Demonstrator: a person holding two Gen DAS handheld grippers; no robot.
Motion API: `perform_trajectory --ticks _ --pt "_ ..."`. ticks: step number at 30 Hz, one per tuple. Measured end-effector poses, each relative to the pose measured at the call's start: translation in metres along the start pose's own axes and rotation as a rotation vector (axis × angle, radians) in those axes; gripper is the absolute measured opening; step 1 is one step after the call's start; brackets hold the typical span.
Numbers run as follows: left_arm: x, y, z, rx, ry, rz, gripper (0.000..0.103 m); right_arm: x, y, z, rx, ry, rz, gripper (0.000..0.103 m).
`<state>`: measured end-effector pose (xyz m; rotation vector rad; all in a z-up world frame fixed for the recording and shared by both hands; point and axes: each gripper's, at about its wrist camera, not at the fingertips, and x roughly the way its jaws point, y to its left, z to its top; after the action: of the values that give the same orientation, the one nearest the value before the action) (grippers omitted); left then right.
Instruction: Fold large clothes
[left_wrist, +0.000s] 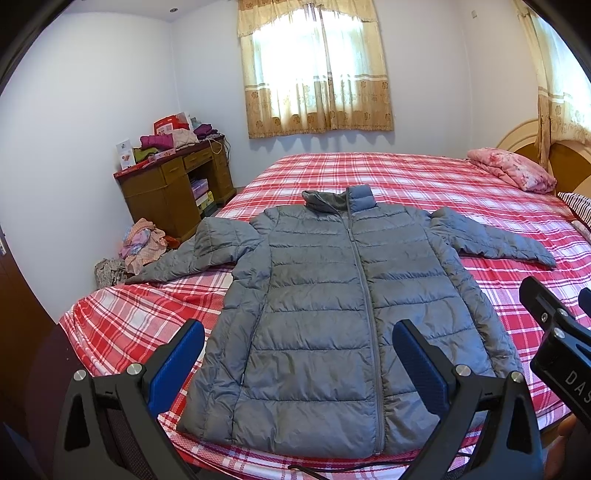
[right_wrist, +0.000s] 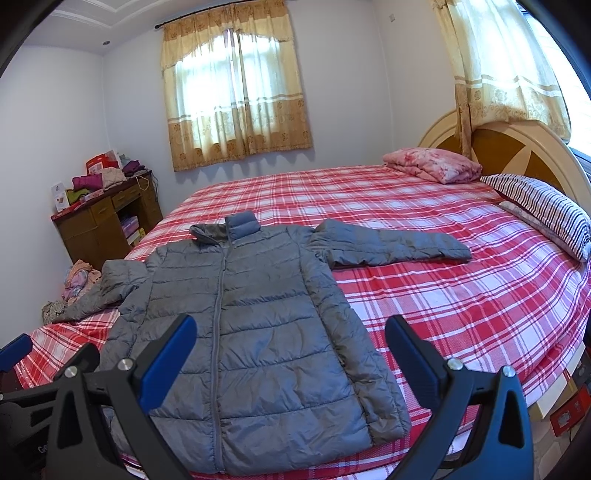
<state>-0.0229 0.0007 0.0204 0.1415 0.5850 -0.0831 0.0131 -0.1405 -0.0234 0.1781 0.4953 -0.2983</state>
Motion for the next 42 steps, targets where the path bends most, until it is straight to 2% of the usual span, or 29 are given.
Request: perform_trajectory --ticks 11,20,24,26,29,31,34,37,40,42 --pt "0.014 0.0 0.002 -0.001 0.025 0.0 0.102 0.015 -0.003 -0.001 0.008 0.03 -0.005 0.103" --pt "0.041 -0.001 0.007 -0.005 0.067 -0.005 0.102 0.036 -0.006 0.0 0.009 0.072 -0.013 0.103" --pt "0.057 -0.003 0.011 0.0 0.086 -0.025 0.102 0.053 -0.013 0.004 0.036 0.113 0.002 0.103" --pt "0.069 0.001 0.016 -0.012 0.11 -0.064 0.102 0.068 -0.023 0.009 0.059 0.147 0.017 0.103" --pt "0.094 0.02 0.025 -0.083 0.177 -0.18 0.102 0.09 -0.05 0.023 0.112 0.195 0.014 0.103" --pt "0.112 0.037 0.035 -0.13 0.195 -0.192 0.102 0.104 -0.078 0.039 0.152 0.2 0.002 0.103" --pt "0.133 0.067 0.051 -0.182 0.176 -0.163 0.102 0.129 -0.128 0.065 0.246 0.206 -0.046 0.103" --pt "0.157 0.097 0.062 -0.233 0.131 -0.098 0.102 0.16 -0.186 0.081 0.405 0.216 -0.057 0.103" --pt "0.187 0.122 0.067 -0.264 0.104 -0.017 0.102 0.198 -0.265 0.074 0.691 0.198 -0.04 0.103" --pt "0.203 0.134 0.066 -0.259 0.074 0.035 0.102 0.217 -0.305 0.063 0.799 0.174 -0.092 0.1"
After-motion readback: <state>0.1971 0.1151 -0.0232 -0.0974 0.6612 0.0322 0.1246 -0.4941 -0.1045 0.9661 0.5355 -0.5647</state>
